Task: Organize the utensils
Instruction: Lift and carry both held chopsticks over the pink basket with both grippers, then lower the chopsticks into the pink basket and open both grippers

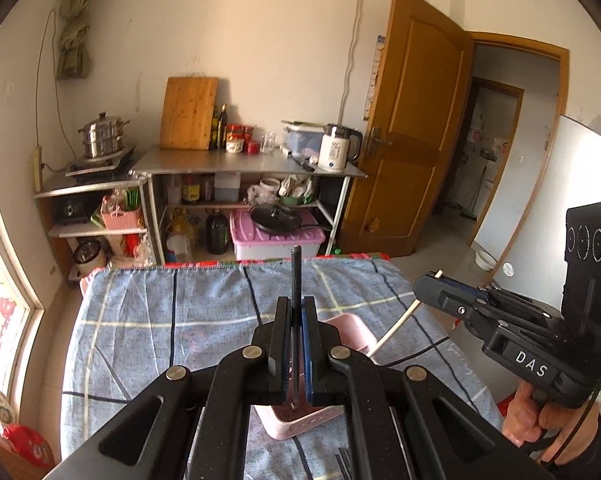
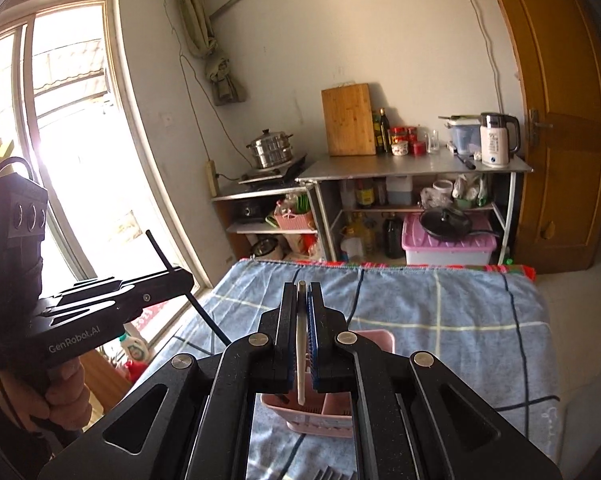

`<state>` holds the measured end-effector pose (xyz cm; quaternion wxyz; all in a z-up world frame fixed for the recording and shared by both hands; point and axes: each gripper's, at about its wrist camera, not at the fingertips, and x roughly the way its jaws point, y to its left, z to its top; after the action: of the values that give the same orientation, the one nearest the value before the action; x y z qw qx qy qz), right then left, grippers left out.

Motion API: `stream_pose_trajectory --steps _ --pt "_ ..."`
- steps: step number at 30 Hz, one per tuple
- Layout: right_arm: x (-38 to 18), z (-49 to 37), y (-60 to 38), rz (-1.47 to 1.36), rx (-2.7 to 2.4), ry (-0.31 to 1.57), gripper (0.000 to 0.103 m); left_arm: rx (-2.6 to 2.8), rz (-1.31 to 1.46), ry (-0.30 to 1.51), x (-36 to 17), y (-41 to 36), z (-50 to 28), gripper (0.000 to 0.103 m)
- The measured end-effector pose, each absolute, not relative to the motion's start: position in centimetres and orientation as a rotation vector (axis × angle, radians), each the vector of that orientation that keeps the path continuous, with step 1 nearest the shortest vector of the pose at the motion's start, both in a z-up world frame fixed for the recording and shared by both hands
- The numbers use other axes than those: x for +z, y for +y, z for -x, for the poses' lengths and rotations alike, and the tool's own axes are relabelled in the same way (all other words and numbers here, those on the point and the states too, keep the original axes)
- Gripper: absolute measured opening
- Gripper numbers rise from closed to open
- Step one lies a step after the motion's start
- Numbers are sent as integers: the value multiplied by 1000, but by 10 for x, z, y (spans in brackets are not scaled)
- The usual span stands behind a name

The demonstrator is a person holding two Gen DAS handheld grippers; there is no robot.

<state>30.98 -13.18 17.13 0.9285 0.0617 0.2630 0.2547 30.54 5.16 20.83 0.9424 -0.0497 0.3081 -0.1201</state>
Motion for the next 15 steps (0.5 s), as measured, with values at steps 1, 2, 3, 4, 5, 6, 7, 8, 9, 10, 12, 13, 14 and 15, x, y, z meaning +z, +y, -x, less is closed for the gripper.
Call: stream_pose_trajectory --steps 1,2,3,4,5,6,7,8,9,10,12,13,14,15 --pt "167 -312 -130 -127 521 548 5 -244 103 638 202 53 -308 4" --pt "160 -315 -129 -126 520 563 5 -243 107 653 194 54 -311 4" --pt "154 -317 -127 -122 518 577 5 -242 109 661 189 55 -312 4" --pt "147 -320 -126 -119 516 592 5 -237 110 672 182 55 -314 4" --pt "142 -322 -126 -119 516 604 5 -234 113 685 175 56 -316 4" --pt "135 -324 -126 -120 514 620 5 -231 115 694 169 57 -320 4" --pt "129 -326 -126 -120 513 637 5 -226 117 706 162 58 -322 4" --pt "125 -328 -128 -119 509 647 5 -221 118 715 157 59 -323 5" --pt "119 -329 -128 -115 504 657 5 -214 120 722 152 59 -324 4" --pt "116 -330 -129 -113 501 666 5 -211 123 726 148 61 -323 5" --pt "109 -332 -131 -118 502 691 5 -204 129 733 142 63 -323 5" --pt "105 -332 -132 -117 500 701 5 -202 129 732 140 64 -322 5" --pt "103 -332 -132 -115 498 706 5 -196 129 731 140 66 -321 5" --pt "102 -332 -133 -112 497 711 5 -192 130 729 140 67 -320 5"
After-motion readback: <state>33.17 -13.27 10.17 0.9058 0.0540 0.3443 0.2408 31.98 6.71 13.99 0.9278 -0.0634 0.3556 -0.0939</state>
